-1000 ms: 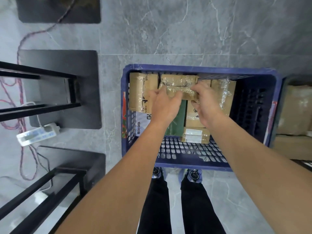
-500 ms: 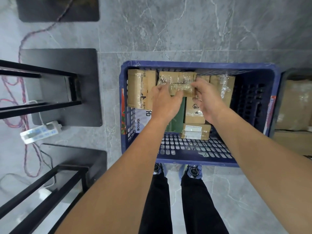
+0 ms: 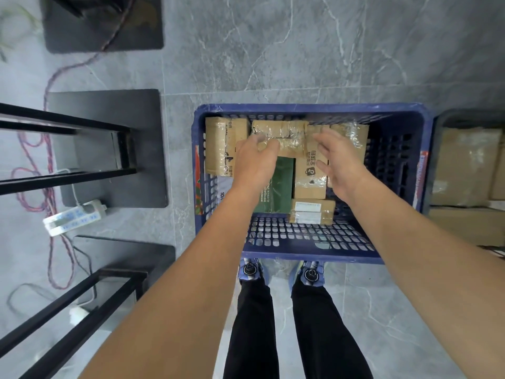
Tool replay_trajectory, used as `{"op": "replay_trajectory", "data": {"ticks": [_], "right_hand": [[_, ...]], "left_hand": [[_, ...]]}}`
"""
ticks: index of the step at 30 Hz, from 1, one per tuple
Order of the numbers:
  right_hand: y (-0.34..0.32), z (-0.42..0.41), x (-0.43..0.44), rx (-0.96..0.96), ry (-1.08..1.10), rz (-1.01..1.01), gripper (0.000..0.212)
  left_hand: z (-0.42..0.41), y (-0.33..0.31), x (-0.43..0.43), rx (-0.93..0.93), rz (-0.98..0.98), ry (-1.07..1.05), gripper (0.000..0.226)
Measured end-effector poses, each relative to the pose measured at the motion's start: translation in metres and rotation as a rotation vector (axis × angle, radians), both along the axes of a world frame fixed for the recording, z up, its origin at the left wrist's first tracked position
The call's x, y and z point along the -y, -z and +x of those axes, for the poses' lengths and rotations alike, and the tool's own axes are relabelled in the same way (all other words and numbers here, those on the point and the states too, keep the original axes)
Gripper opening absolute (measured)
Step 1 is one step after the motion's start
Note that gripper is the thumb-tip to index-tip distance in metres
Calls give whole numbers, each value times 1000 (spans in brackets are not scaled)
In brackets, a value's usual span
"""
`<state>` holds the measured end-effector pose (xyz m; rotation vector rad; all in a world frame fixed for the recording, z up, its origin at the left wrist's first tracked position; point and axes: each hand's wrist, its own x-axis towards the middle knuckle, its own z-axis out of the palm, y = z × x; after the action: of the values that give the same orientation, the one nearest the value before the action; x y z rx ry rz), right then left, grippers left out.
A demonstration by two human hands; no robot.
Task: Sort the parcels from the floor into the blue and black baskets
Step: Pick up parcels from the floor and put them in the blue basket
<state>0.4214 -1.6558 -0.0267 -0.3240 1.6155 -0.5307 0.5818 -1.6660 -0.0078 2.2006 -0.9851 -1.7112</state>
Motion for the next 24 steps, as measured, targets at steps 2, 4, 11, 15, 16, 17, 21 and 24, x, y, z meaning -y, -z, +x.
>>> {"op": "replay_trajectory", "data": {"ticks": [2, 4, 11, 15, 16, 17, 21, 24], "right_hand": [[-12, -7, -3, -4, 17, -28, 54], [-30, -13, -6, 7, 49, -55, 55], [-135, -29, -3, 55, 90, -164, 53], [-212, -47, -4, 79, 116, -242, 53], [-232, -51, -4, 83, 114, -261, 54], [-251, -57, -5, 77, 112, -283, 54], [-327, -80, -12, 33, 174, -381, 51], [-381, -93, -20, -11, 256, -440, 50]], "left_hand": [[2, -18, 3, -20, -2, -29, 41], [4, -42, 7, -43, -18, -50, 37], [-6, -160, 16, -88, -66, -41, 19], [-16, -242, 17, -160, -90, -73, 16], [-19, -261, 17, -172, -97, -84, 25], [-23, -280, 17, -181, -112, -82, 30], [-43, -353, 19, -217, -189, -11, 26], [-60, -404, 21, -272, -245, 61, 24]]}}
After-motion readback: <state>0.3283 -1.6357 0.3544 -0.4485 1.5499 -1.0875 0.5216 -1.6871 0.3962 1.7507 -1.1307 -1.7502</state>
